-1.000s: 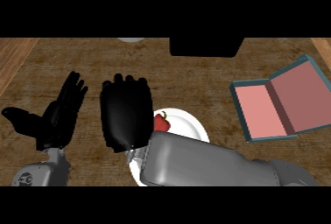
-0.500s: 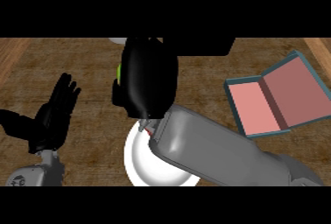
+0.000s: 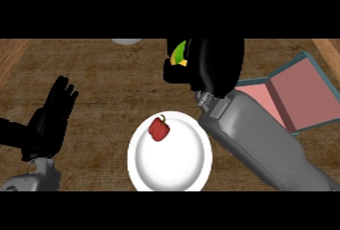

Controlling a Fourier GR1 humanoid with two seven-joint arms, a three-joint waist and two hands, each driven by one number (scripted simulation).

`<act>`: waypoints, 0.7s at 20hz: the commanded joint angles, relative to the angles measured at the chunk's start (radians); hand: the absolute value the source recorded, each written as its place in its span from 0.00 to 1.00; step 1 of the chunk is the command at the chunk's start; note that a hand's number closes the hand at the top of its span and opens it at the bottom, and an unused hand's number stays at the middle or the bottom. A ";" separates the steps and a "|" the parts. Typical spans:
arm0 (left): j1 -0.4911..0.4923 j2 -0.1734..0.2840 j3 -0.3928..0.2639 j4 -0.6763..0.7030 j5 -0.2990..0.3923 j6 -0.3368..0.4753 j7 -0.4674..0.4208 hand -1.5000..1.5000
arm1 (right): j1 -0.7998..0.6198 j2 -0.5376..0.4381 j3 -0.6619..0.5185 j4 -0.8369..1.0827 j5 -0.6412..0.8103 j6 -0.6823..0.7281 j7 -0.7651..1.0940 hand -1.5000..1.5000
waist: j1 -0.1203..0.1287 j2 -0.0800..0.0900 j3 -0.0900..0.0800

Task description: Pick the lemon from the plate and place it in the cardboard box

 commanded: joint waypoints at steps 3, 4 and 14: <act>0.005 -0.012 -0.014 -0.004 -0.013 0.008 0.002 0.50 | 0.071 -0.110 -0.109 0.066 0.050 0.007 -0.024 1.00 | 0.009 0.006 0.000; -0.036 -0.025 -0.016 0.031 -0.029 0.029 -0.014 0.50 | 0.091 -0.104 -0.100 0.014 0.062 0.057 -0.006 1.00 | 0.003 0.005 0.000; 0.002 0.004 0.001 0.006 0.011 -0.031 -0.019 0.50 | 0.239 -0.220 -0.181 0.153 -0.005 0.150 -0.238 1.00 | 0.014 0.008 -0.001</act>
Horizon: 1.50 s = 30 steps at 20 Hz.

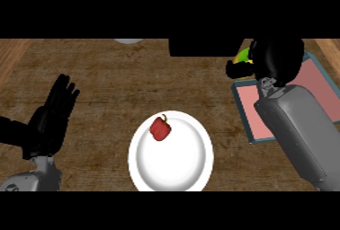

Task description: Pick the lemon from the plate and place it in the cardboard box

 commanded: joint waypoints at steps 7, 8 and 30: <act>0.008 -0.012 -0.006 0.026 -0.009 -0.003 -0.026 0.50 | 0.094 -0.026 -0.115 0.219 -0.147 0.164 -0.125 0.00 | 0.004 0.002 0.000; -0.001 -0.020 -0.023 0.012 -0.031 0.019 -0.002 0.50 | 0.114 -0.012 -0.129 0.216 -0.150 0.119 -0.144 0.00 | 0.003 0.001 0.000; 0.028 -0.007 0.007 0.024 -0.013 0.000 -0.028 0.50 | 0.230 0.074 -0.512 -0.188 -0.593 -0.481 -0.498 0.00 | -0.010 -0.001 0.001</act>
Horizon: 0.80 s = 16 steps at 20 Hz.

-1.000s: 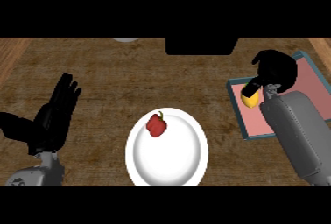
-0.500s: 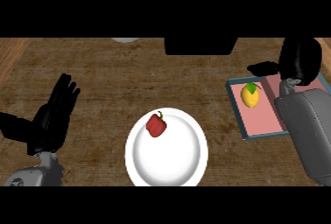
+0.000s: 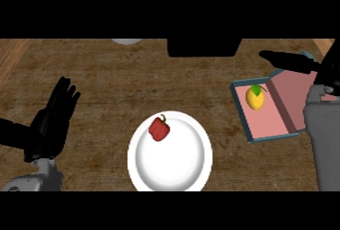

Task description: Pick the lemon from the plate and place it in the cardboard box

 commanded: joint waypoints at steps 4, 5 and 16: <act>-0.007 0.005 0.012 -0.017 0.005 0.006 0.012 0.50 | 0.216 0.000 -0.140 -0.190 -0.249 -0.003 -0.155 0.00 | -0.002 0.001 -0.001; -0.019 0.006 0.002 -0.052 0.000 0.018 0.062 0.50 | 0.177 0.025 -0.112 -0.206 -0.189 -0.048 -0.113 0.00 | 0.005 0.002 -0.001; -0.048 -0.007 -0.013 -0.001 -0.012 0.012 0.065 0.50 | 0.447 -0.034 -0.323 -0.273 -0.500 0.067 -0.403 0.00 | 0.001 0.003 -0.001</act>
